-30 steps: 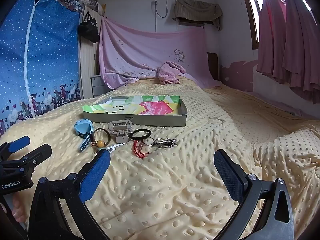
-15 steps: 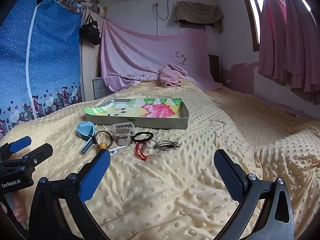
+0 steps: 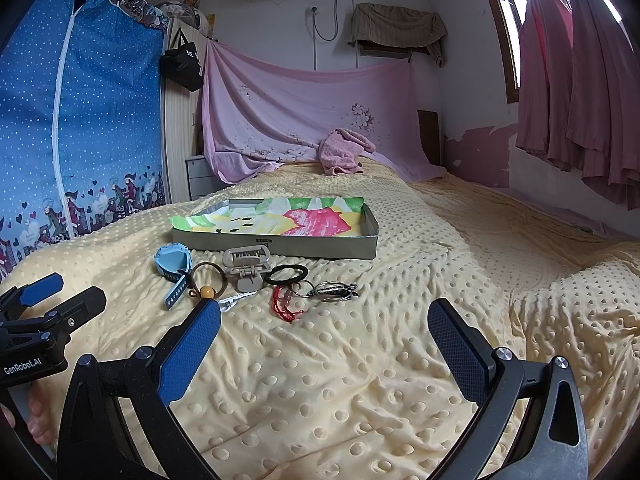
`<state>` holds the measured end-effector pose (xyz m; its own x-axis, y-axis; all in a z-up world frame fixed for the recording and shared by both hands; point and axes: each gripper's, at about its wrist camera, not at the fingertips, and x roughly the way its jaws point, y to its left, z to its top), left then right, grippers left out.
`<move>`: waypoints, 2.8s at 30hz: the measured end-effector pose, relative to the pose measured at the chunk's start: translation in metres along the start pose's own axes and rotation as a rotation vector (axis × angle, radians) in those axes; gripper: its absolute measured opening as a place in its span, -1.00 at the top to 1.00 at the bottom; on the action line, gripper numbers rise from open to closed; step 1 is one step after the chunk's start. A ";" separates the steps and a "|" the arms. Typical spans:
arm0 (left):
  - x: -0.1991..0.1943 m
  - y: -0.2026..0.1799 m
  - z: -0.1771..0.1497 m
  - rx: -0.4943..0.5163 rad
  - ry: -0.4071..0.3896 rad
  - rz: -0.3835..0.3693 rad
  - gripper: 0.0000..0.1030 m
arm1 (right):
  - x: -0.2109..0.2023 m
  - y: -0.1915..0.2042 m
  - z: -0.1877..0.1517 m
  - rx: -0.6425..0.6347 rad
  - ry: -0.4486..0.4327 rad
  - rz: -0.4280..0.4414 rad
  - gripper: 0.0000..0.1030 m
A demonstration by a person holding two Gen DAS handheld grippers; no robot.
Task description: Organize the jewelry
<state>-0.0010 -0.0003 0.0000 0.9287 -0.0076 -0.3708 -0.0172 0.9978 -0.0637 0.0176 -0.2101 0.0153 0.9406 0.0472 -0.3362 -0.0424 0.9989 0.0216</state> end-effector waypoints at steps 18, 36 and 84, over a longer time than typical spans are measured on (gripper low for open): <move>0.000 0.000 0.000 -0.003 -0.002 -0.001 -1.00 | 0.000 0.000 -0.001 0.000 -0.003 0.000 -0.98; 0.000 0.001 0.000 -0.004 -0.003 -0.002 -1.00 | -0.001 0.000 -0.001 0.001 -0.004 0.001 -0.98; 0.010 0.007 0.007 -0.032 0.011 -0.004 -1.00 | 0.004 -0.002 0.003 0.025 0.007 0.036 -0.98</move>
<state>0.0113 0.0072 0.0025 0.9248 -0.0128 -0.3803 -0.0251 0.9952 -0.0947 0.0224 -0.2115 0.0168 0.9362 0.0836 -0.3415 -0.0680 0.9960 0.0573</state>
